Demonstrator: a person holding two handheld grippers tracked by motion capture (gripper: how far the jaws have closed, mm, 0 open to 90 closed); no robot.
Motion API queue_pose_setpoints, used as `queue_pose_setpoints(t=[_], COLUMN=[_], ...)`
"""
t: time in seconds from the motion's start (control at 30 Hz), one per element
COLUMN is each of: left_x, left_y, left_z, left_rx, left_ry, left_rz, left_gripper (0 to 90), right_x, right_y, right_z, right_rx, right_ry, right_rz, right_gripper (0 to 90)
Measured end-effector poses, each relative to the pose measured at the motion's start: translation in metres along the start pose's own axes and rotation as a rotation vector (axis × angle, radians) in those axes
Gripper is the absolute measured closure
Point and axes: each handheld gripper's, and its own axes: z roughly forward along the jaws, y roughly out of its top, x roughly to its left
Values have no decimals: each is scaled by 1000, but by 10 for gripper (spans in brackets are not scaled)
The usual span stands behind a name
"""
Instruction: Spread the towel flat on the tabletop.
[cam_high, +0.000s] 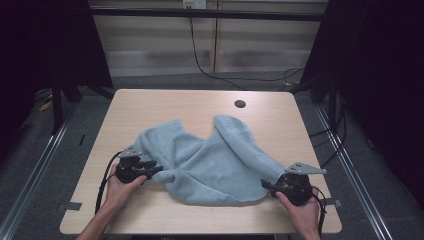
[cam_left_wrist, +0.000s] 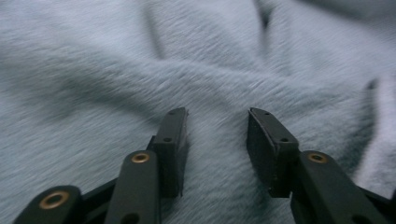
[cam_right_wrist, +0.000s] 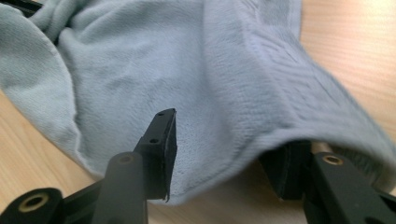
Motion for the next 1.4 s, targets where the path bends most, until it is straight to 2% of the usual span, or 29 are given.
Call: queue_pose_setpoints(t=[0.03,0.2,0.27,0.3,0.37,0.43,0.47,0.53,0.57,0.63,0.7,0.77,0.8,0.83,0.93,0.97,1.0,1.03,1.07,1.1,1.13,1.17,1.27,1.37,1.4], left_x=[3,19,23,24,23,21,19,17,15,14,17,24,24,31,34,38,38,38,37,37,38,38,34,30,25], left_y=[-3,-10,-12,-12,-12,-5,1,11,17,28,36,36,36,28,22,14,13,13,8,8,1,-2,-8,-13,-13], left_z=[-2,-15,-19,-21,-23,-28,-29,-30,-29,-22,-10,4,4,17,19,12,8,8,1,1,-6,-10,-18,-22,-25], left_rx=[-6,-29,-32,-35,-47,-77,-98,-122,-140,-145,-126,-93,-93,-32,-14,-14,5,5,11,11,1,1,12,14,21], left_ry=[10,55,61,67,72,38,28,6,-2,-11,-13,5,5,53,55,46,65,65,86,86,89,92,63,47,43], left_rz=[9,-68,-86,-82,-80,-83,-75,-62,-57,-51,-49,-75,-75,-73,-76,-97,-77,-77,-69,-69,-85,-82,-75,-67,-52], left_gripper=[589,591,588,584,555,557,558,564,564,564,563,569,570,570,577,587,588,588,589,589,589,589,583,575,562], right_x=[-3,-24,-30,-33,-35,-34,-32,-28,-26,-23,-25,-28,-28,-32,-34,-39,-42,-42,-47,-47,-55,-58,-62,-64,-65], right_y=[-1,-3,-1,2,7,16,20,29,35,47,57,67,67,69,68,59,57,57,55,55,48,44,33,32,33], right_z=[0,-6,-9,-11,-12,-5,0,18,29,55,76,100,100,118,125,130,127,127,118,118,106,100,85,82,86], right_rx=[2,5,-9,-18,-38,-46,-44,-30,-24,-4,4,24,24,54,73,88,88,88,114,114,121,117,119,121,112], right_ry=[-7,-81,-103,-127,-112,-86,-65,-40,-13,10,21,14,14,-1,-10,-39,-55,-55,-111,-111,-129,-127,-159,-161,-170], right_rz=[6,46,56,55,47,22,11,-26,-44,-50,-51,-48,-48,-41,-40,-38,-36,-36,-32,-32,-25,-17,-17,-16,-22], right_gripper=[463,425,421,416,422,448,465,507,534,568,583,583,583,592,595,617,629,629,632,632,632,632,630,621,610])
